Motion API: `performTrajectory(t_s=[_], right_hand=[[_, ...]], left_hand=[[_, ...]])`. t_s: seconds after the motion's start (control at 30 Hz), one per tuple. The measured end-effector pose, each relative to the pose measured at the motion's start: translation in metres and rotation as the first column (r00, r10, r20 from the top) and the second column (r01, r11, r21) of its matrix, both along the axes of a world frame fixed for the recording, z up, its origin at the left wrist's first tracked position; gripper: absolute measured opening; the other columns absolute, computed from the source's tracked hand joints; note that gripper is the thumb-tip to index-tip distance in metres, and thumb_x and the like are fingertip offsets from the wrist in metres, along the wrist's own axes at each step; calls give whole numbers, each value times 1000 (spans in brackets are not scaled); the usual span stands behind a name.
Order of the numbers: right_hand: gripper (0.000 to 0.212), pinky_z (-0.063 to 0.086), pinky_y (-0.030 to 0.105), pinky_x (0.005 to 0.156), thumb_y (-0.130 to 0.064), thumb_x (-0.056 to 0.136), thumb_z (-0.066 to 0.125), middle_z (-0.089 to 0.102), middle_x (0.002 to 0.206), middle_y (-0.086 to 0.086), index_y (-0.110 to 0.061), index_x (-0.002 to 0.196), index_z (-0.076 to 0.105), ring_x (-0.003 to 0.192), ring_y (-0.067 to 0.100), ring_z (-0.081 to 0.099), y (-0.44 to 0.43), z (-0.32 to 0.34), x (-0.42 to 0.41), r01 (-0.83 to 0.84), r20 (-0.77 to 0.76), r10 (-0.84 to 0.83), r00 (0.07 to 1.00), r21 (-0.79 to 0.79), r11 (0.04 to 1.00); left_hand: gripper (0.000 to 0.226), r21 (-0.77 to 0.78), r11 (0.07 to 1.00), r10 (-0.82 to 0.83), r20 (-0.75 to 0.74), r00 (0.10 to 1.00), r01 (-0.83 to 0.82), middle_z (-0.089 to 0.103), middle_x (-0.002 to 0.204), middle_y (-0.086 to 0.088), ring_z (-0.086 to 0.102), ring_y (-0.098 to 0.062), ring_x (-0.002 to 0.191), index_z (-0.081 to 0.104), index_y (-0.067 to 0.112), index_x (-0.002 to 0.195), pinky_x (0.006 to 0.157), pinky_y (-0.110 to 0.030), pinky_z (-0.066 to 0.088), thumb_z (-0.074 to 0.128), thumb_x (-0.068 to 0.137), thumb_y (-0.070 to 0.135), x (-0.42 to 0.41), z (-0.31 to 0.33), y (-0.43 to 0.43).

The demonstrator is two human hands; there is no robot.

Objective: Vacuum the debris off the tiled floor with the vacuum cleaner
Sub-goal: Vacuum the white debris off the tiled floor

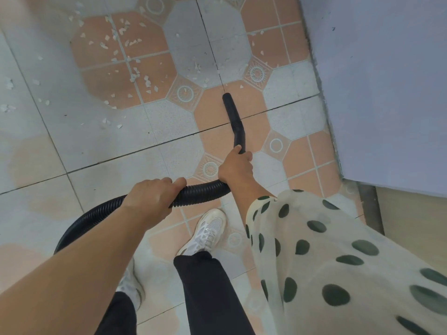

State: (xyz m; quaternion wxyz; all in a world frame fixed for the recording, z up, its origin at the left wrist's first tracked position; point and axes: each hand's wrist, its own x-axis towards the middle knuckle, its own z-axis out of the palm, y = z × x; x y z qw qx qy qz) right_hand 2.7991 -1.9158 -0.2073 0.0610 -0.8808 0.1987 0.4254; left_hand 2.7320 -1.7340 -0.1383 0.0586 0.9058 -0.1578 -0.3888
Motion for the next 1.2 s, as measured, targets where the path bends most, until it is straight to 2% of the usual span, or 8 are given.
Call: performTrajectory(t_s=[0.2,0.43,0.83,1.07,1.2], right_hand=[[92,48,38,91,-13,91,60,16,148,27,-7,156,-4,114,37,51,-36,5,34,29,17,-29,999,8,1000],[91,49,37,93,-15,91,59,16,149,27,-6,156,-4,115,37,52,-60,4,68,71,31,-72,997,19,997],[91,51,38,94,-16,90,59,19,146,28,-6,156,-2,109,36,55,-82,-9,130,26,90,-29,996,32,999],[87,49,36,88,-16,94,56,17,146,24,-10,157,-4,113,35,51,-88,-2,110,43,56,-48,997,79,996],[85,49,38,90,-14,95,54,16,146,24,-11,157,-4,114,35,50,-94,6,89,73,21,-75,997,99,992]], left_hand=[[33,19,999,25,17,1000,-26,44,88,4,46,-20,72,36,25,120,54,-28,31,49,90,18,32,3,-36],[37,9,998,63,30,998,-63,44,89,4,46,-19,72,36,25,122,49,-27,25,51,89,18,61,6,-59],[40,-28,987,162,35,986,-161,52,94,-1,49,-21,74,37,23,122,58,-32,36,55,87,17,109,-11,-82],[38,-1,995,95,23,995,-95,53,94,3,50,-18,74,36,28,121,51,-26,29,53,88,19,99,-9,-86],[37,16,999,39,12,999,-39,49,90,4,48,-18,71,37,28,120,47,-25,24,52,88,19,91,2,-89]])
